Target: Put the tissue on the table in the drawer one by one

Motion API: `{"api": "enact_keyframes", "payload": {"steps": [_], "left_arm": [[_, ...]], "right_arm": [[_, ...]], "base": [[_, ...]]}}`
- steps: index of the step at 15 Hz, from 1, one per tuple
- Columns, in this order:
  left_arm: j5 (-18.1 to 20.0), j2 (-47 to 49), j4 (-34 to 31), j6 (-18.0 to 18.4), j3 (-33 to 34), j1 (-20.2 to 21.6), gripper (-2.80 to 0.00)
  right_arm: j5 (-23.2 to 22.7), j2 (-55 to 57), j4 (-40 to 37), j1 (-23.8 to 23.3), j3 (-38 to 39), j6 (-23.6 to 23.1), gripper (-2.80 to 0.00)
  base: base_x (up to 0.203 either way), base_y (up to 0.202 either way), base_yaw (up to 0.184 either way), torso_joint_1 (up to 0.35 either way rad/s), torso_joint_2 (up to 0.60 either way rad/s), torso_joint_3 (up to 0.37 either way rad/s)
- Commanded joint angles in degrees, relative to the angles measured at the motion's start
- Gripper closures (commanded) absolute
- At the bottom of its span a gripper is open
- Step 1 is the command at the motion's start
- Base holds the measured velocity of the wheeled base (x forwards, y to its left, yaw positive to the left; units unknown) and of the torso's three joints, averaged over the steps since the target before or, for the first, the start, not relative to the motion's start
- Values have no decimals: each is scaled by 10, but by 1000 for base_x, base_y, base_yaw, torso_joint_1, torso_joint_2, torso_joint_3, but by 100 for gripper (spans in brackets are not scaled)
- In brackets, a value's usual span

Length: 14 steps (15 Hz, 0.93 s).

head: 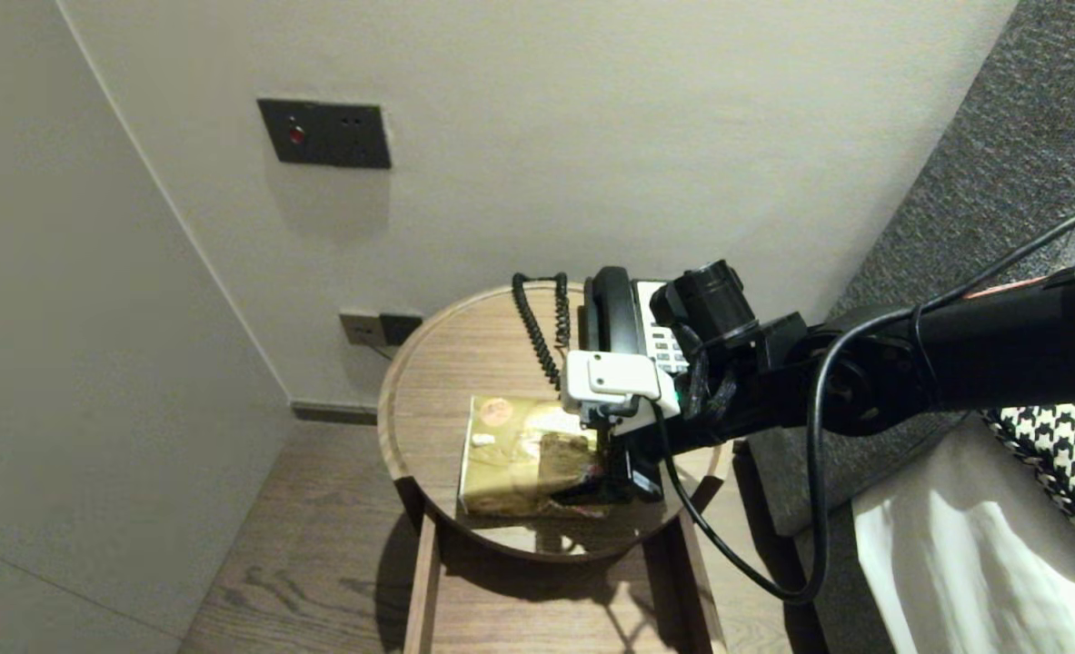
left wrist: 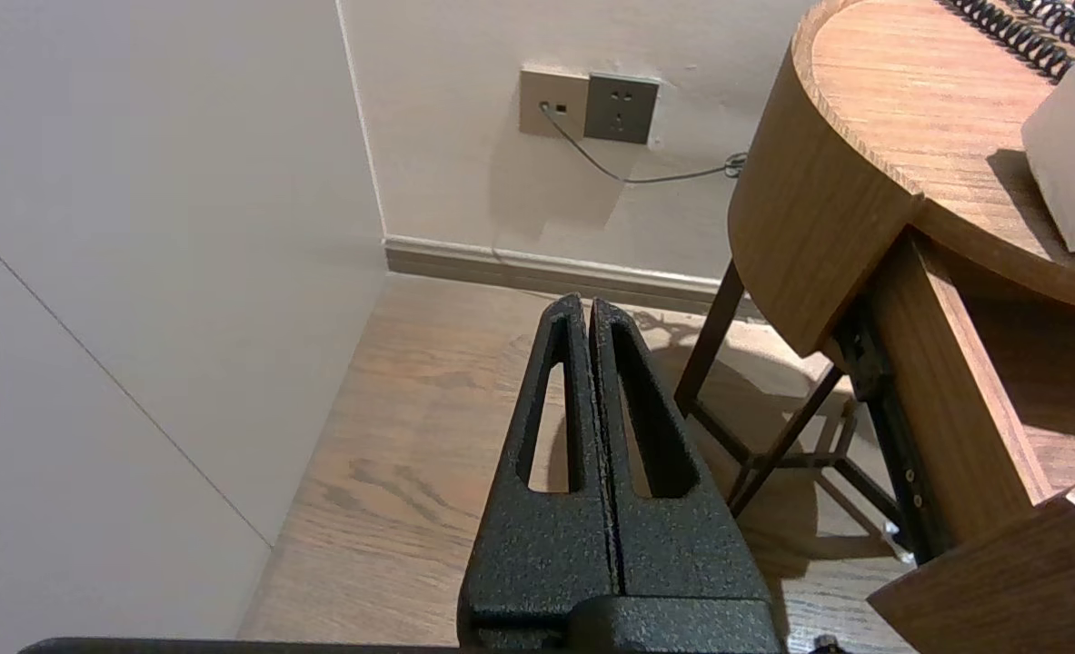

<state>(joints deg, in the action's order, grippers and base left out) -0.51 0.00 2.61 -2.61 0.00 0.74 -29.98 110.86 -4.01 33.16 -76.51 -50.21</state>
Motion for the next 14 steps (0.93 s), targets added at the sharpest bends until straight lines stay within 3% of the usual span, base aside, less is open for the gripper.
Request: {"api": "enact_keyframes", "payload": {"steps": [1, 4, 8, 14], "left_arm": [[0, -1, 0, 0, 0, 0, 0], [0, -1, 0, 0, 0, 0, 0], [0, -1, 0, 0, 0, 0, 0], [0, -1, 0, 0, 0, 0, 0]], "right_arm": [[0, 2, -1, 0, 0, -2, 0], [17, 0, -2, 1, -5, -1, 0], [101, -40, -3, 1, 4, 22, 0], [108, -128, -9, 0, 53, 31, 0]], "base": [[0, 0, 0, 0, 0, 0], [0, 0, 0, 0, 0, 0], [0, 0, 0, 0, 0, 0], [0, 0, 0, 0, 0, 0]]}}
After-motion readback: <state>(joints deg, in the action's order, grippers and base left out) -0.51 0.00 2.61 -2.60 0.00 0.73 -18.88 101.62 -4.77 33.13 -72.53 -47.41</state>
